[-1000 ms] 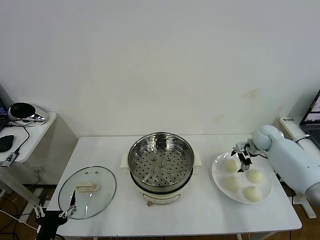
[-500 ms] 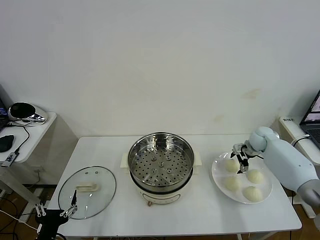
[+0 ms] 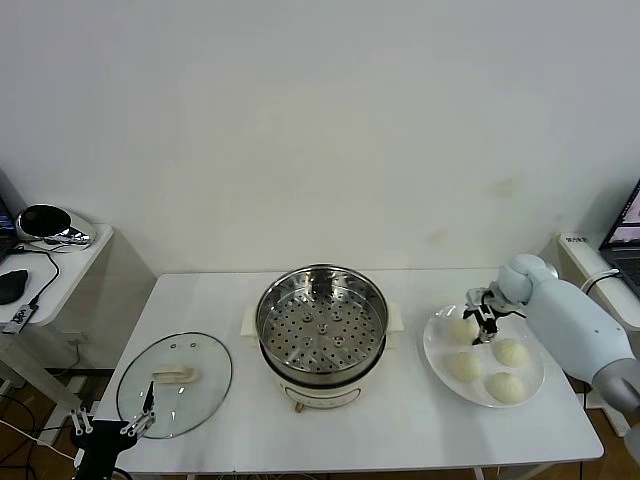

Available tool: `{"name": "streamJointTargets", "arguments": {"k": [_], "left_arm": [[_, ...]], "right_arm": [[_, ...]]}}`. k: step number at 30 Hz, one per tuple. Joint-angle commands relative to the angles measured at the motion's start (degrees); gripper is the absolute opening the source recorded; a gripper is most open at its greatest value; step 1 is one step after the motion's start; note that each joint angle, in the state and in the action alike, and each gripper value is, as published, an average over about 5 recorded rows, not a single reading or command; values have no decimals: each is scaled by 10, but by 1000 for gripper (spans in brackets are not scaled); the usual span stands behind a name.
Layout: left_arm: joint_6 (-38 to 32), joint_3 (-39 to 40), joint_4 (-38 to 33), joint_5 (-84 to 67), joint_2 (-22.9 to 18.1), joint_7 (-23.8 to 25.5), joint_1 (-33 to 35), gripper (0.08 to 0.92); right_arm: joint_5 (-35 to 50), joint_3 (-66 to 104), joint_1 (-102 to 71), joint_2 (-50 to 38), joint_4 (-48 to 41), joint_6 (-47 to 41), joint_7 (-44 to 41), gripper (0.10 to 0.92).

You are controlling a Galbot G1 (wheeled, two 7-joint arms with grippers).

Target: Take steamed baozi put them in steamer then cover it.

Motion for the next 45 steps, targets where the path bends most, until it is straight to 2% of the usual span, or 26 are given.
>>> {"name": "streamJointTargets", "arguments": {"k": [1,24,37,41,45], "left_arm": [[0,0,-1,0,0,0,0,823],[-1,5,-5,4,1,0,-5,823],[0,17,0,1,18,1,-17,823],[0,19,0,-1,23,1,-19,823],[0,19,2,-4,27,2,-21,823]], "right_arm": [[-1,0,1,2,-3,0,1,639],[62,-24,20,-48,68,-8,2,476],[220,-161,216,-172,237,-35,-10,499],[278,-231,299,-167,268,-38,-8,501],[337,-296,377,-125,279,-34,4,501]]}}
